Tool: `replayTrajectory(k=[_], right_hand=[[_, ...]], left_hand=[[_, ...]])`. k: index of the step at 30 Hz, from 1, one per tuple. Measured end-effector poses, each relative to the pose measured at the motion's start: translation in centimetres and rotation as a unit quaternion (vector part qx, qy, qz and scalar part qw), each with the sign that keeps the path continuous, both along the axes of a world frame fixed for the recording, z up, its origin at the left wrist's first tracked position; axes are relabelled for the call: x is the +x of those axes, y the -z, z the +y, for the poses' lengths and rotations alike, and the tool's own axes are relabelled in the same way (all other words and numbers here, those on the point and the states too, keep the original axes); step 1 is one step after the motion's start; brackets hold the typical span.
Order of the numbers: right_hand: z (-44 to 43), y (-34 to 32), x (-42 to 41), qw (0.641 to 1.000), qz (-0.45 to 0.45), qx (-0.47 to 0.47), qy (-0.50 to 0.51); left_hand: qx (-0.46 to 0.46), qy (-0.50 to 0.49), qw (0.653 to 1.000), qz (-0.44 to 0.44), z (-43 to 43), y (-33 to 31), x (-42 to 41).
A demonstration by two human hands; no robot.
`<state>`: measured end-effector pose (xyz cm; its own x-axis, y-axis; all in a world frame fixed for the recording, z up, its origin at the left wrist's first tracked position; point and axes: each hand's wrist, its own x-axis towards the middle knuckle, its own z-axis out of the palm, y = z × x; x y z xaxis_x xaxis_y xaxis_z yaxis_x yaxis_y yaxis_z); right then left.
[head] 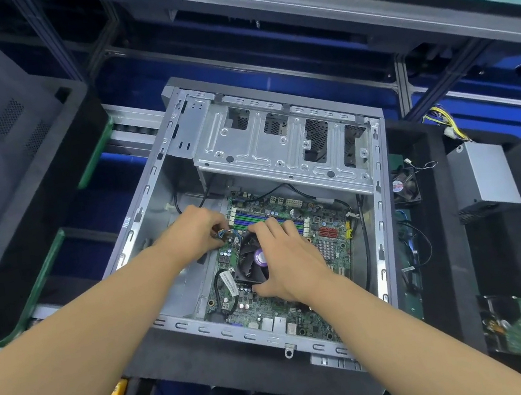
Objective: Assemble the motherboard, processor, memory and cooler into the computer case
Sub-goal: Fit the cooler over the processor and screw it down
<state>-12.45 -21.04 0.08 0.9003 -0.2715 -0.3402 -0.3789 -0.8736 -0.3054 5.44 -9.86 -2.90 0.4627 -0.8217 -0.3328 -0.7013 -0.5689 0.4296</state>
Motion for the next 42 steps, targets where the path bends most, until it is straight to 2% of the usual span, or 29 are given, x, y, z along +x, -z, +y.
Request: replayTrajectory(k=[12,15,19,25,27,31,32,37,42], right_hand=[[0.0,-0.1,0.1,1.0,0.01,-0.001,-0.006],[0.0,0.0,0.1,1.0,0.009,-0.002,-0.005],[0.0,0.0,0.1,1.0,0.006,-0.002,-0.004],[0.0,-0.1,0.0,1.0,0.004,0.002,-0.003],[0.0,-0.1,0.0,1.0,0.005,0.003,-0.004],[0.0,-0.3,0.0,1.0,0.005,0.001,-0.006],[0.0,-0.3,0.0,1.0,0.005,0.002,-0.005],[0.2,-0.3,0.1,1.0,0.006,0.005,-0.002],[0.2,-0.4,0.1,1.0,0.006,0.006,-0.005]], left_hand=[[0.052,0.127,0.979,-0.152,-1.0,-1.0,-1.6],[0.062,0.155,0.972,-0.167,-1.2,-1.0,-1.8],[0.065,0.146,0.977,-0.141,-1.3,-0.8,-1.1],[0.028,0.102,0.993,-0.045,-0.6,0.0,-0.5],[0.026,0.095,0.994,-0.052,-0.5,0.0,-0.5],[0.033,0.124,0.977,-0.169,-0.8,-0.1,-0.9],[0.037,0.122,0.976,-0.174,-0.8,0.0,-0.9],[0.054,0.072,0.993,-0.074,-1.2,0.4,0.0],[0.02,0.101,0.992,-0.069,-0.7,1.1,0.1]])
